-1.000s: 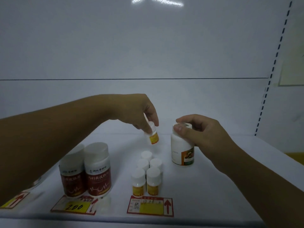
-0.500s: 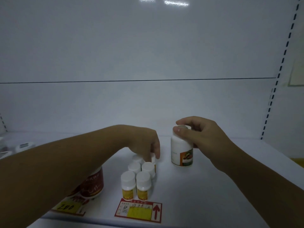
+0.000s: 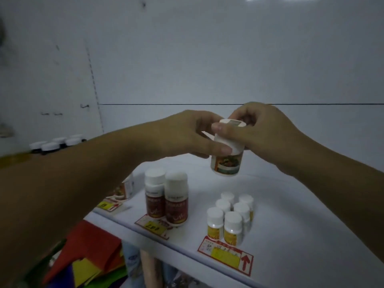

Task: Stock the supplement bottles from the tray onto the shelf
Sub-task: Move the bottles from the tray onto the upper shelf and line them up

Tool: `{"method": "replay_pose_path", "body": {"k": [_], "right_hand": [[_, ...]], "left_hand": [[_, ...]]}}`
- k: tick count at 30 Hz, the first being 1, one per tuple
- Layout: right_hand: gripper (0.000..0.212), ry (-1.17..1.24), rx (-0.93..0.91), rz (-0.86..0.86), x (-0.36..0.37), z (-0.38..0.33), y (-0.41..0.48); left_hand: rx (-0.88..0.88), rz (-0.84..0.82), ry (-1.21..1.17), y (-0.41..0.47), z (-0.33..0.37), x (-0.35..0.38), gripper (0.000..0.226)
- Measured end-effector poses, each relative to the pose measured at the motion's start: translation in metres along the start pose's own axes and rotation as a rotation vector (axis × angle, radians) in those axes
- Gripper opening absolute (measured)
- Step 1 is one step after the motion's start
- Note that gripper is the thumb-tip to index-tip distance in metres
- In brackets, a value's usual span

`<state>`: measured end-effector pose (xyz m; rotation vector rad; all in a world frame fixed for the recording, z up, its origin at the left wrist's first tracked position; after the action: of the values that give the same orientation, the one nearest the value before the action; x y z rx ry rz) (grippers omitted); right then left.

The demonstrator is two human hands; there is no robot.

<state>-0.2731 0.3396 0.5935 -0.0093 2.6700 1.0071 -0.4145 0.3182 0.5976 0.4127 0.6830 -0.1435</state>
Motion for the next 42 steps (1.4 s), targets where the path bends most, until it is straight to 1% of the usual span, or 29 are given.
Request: {"method": "replay_pose_path", "body": {"k": [2,4,7,9,13,16,19,20,22,25,27,30,35,37,39,40,42], "right_hand": [[0.048,-0.001,-0.014,-0.029,0.014,-0.011,0.005],[0.042,-0.008,-0.015,-0.096,0.041,-0.019,0.007],[0.028,-0.027,-0.033,-0.175,0.08,-0.032,0.015],[0.024,-0.049,-0.033,-0.195,0.104,-0.039,0.022],[0.021,-0.137,-0.051,-0.153,0.159,-0.048,0.04],[0.016,-0.265,-0.022,-0.159,0.203,-0.04,0.056],[0.024,-0.512,0.003,-0.179,0.236,-0.019,0.074],[0.026,-0.59,0.021,-0.197,0.245,-0.011,0.078],[0.028,-0.688,0.087,-0.26,0.261,0.006,0.083],[0.03,-0.694,0.219,-0.355,0.278,0.029,0.085],[0.029,-0.667,0.273,-0.386,0.286,0.038,0.082],[0.027,-0.66,0.319,-0.413,0.295,0.046,0.073],[0.031,-0.716,0.369,-0.452,0.3,0.055,0.064],[0.038,-0.772,0.318,-0.408,0.293,0.053,0.065],[0.051,-0.976,0.178,-0.309,0.274,0.046,0.067],[0.057,-1.095,0.111,-0.287,0.263,0.043,0.066],[0.066,-1.266,0.056,-0.327,0.241,0.038,0.059]], "left_hand": [[0.013,0.149,0.055,-0.008,-0.004,-0.01,0.036],[-0.007,0.218,0.1,-0.022,-0.017,-0.03,0.034],[-0.025,0.248,0.144,-0.037,-0.041,-0.066,0.036],[-0.033,0.254,0.127,-0.042,-0.06,-0.088,0.035],[-0.026,0.24,0.105,-0.044,-0.105,-0.129,0.035],[-0.073,0.255,0.149,-0.042,-0.153,-0.157,0.037],[-0.175,0.184,0.374,-0.038,-0.208,-0.177,0.045],[-0.197,0.148,0.44,-0.036,-0.222,-0.182,0.044],[-0.204,0.096,0.495,-0.028,-0.241,-0.189,0.039],[-0.153,0.054,0.483,-0.016,-0.254,-0.19,0.035],[-0.115,0.018,0.487,-0.011,-0.261,-0.187,0.035],[-0.082,-0.022,0.498,-0.008,-0.267,-0.185,0.037],[-0.052,-0.022,0.463,-0.001,-0.264,-0.184,0.033],[-0.03,-0.062,0.5,0.003,-0.258,-0.178,0.036],[0.005,-0.142,0.607,0.006,-0.246,-0.171,0.045],[0.025,-0.177,0.675,0.009,-0.239,-0.169,0.052],[0.063,-0.204,0.792,0.015,-0.222,-0.166,0.064]]}}
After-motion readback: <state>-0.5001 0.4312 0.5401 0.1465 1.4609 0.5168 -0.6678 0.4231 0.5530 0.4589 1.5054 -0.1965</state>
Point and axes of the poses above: each hand's wrist, its own y-axis towards the middle knuckle, its own x-axis out of the palm, z = x × y, the point moved 5 cm from there along y, towards the middle knuckle, and after that the axes turned 11 degrees about z, right-handed, at the moved point
